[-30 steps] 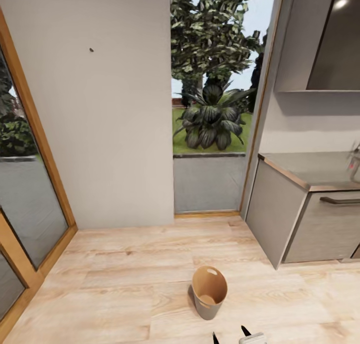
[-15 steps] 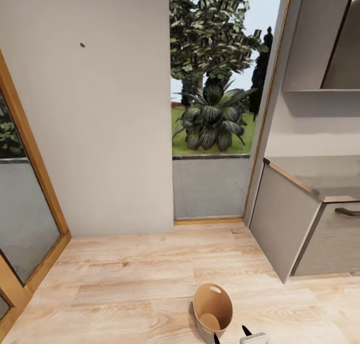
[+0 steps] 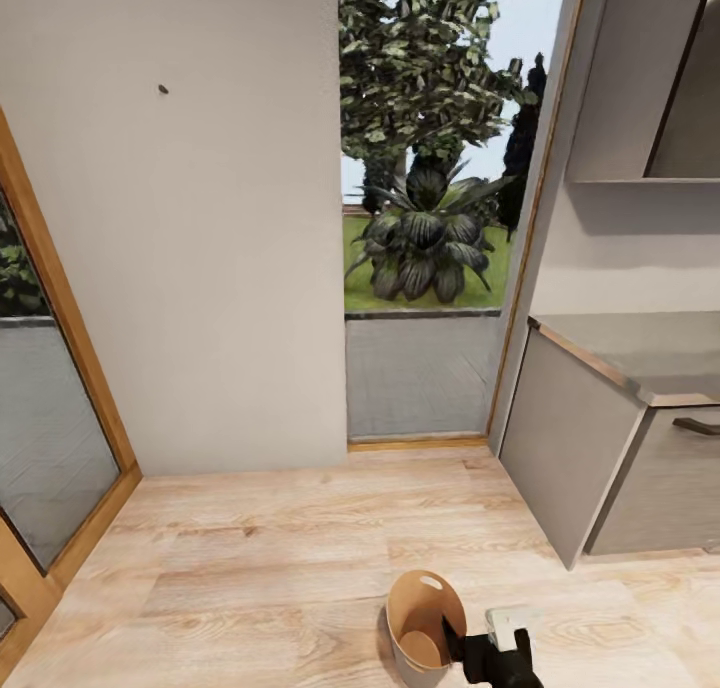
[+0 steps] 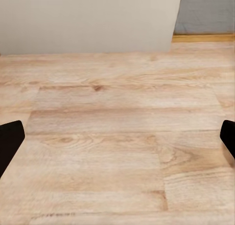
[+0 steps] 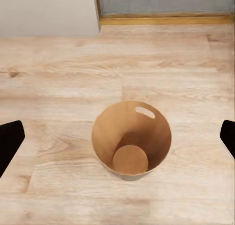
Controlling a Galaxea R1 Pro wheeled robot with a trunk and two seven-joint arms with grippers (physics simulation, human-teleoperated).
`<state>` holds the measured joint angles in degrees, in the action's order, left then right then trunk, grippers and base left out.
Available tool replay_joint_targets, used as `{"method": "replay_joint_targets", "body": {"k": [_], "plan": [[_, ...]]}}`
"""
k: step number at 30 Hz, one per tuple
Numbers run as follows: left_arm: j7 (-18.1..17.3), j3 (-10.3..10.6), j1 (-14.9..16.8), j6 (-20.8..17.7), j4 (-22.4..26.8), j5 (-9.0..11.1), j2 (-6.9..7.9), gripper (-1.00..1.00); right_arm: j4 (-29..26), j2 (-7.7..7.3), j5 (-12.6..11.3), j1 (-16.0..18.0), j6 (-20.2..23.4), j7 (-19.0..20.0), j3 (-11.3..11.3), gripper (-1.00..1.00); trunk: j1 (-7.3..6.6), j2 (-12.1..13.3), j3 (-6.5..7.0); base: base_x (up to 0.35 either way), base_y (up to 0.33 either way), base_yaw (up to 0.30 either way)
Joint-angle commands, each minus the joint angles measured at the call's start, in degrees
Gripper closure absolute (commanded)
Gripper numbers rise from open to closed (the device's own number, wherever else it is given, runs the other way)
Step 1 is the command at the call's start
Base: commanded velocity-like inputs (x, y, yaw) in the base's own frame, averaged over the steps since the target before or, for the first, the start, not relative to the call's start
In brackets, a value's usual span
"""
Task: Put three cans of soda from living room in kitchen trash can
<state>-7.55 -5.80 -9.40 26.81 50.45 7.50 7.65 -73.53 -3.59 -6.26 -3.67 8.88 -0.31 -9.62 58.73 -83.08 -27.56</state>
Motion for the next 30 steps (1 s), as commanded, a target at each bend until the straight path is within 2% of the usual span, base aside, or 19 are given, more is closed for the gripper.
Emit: {"method": "replay_joint_targets", "body": {"k": [1, 2, 3, 4, 5, 8, 10, 11, 13, 14, 15, 16, 18, 21, 23, 30], "plan": [[0.0, 0.0, 0.0, 0.0, 0.0, 0.0, 0.00, -1.00, -0.8, 0.02, -0.1, 1.1, 2.4, 0.0, 0.5, -1.00, 0.00, 0.0, 0.00, 0.001, 0.000, 0.000], [0.0, 0.0, 0.0, 0.0, 0.1, 0.0, 0.00, -1.00, -1.5, 0.01, -0.3, 2.4, 4.8, 0.0, 0.9, -1.00, 0.00, 0.0, 0.00, 0.001, 0.000, 0.000], [0.0, 0.0, 0.0, 0.0, -0.1, 0.0, 0.00, -1.00, -3.0, -0.16, -0.8, 8.4, 15.8, 0.1, 2.6, -1.00, 0.00, 0.0, 0.00, 0.000, 0.000, 0.000], [0.0, 0.0, 0.0, 0.0, -0.2, 0.0, 0.00, -1.00, -3.3, -0.22, -1.0, 11.3, 20.6, 0.1, 3.6, -1.00, 0.00, 0.0, 0.00, 0.000, 0.000, 0.000], [0.0, 0.0, 0.0, 0.0, -0.3, 0.0, 0.00, -1.00, -2.5, -0.34, -1.2, 17.9, 30.0, 0.2, 6.5, -1.00, 0.00, 0.0, 0.00, 0.000, 0.000, 0.000], [0.0, -0.1, 0.0, 0.0, -0.4, -0.1, 0.00, -1.00, 2.8, -0.67, -1.4, 28.4, 41.4, 0.2, 11.0, -1.00, 0.00, 0.0, 0.00, 0.000, 0.000, 0.000], [0.0, -0.1, 0.0, 0.0, -0.4, -0.1, 0.00, -1.00, 8.9, -1.26, -1.4, 36.0, 45.7, 0.2, 13.4, -1.00, 0.00, 0.0, 0.00, 0.000, 0.000, 0.000], [0.0, -0.1, 0.0, 0.0, -0.4, -0.1, 0.00, -1.00, 17.6, -2.48, -1.3, 43.4, 48.5, 0.1, 14.8, -1.00, 0.00, 0.0, 0.00, 0.000, 0.000, 0.000], [0.0, -0.1, 0.0, 0.0, -0.3, 0.0, 0.00, -1.00, 28.3, -4.09, -1.1, 50.3, 50.2, 0.0, 15.7, -1.00, 0.00, 0.0, 0.00, 0.000, 0.000, 0.000], [0.0, -0.1, 0.0, 0.0, -0.3, 0.0, 0.00, -1.00, 28.3, -4.09, -1.1, 50.3, 50.2, 0.0, 15.7, -1.00, 0.00, 0.0, 0.00, 0.000, 0.000, 0.000], [0.0, -0.1, 0.0, 0.0, -0.2, 0.0, 0.00, -1.00, 40.9, -5.63, -0.9, 57.2, 51.1, -0.2, 16.0, -1.00, 0.00, 0.0, 0.00, 0.000, 0.000, 0.000], [0.0, -0.1, 0.0, 0.1, -0.1, 0.0, 0.00, -1.00, 50.1, -6.60, -0.7, 62.7, 51.1, -0.3, 16.2, -1.00, 0.00, 0.0, 0.00, 0.000, 0.000, 0.000], [0.0, -0.1, 0.0, 0.0, -0.2, -0.1, -0.01, -1.00, 57.7, -7.20, -0.3, 68.1, 51.1, -0.4, 16.0, -1.00, 0.00, 0.0, 0.00, 0.000, 0.000, 0.000], [0.0, -0.1, 0.0, 0.0, -0.1, -0.1, 0.00, -1.00, 62.6, -7.45, 1.2, 71.9, 51.1, -0.6, 15.9, -1.00, 0.00, 0.0, 0.00, 0.000, 0.000, 0.000], [0.0, -0.1, 0.0, 0.0, 0.0, 0.0, -0.03, -1.00, 63.8, -7.50, 1.8, 72.8, 51.1, -0.6, 15.8, -1.00, 0.00, 0.0, 0.00, 0.000, 0.000, 0.000], [0.0, -0.1, 0.0, -0.2, -0.1, 0.0, -0.04, -1.00, 64.7, -7.38, 2.4, 73.6, 51.1, -0.6, 15.8, -1.00, 1.54, -2.8, -1.26, 0.000, 0.000, 0.000]]}}
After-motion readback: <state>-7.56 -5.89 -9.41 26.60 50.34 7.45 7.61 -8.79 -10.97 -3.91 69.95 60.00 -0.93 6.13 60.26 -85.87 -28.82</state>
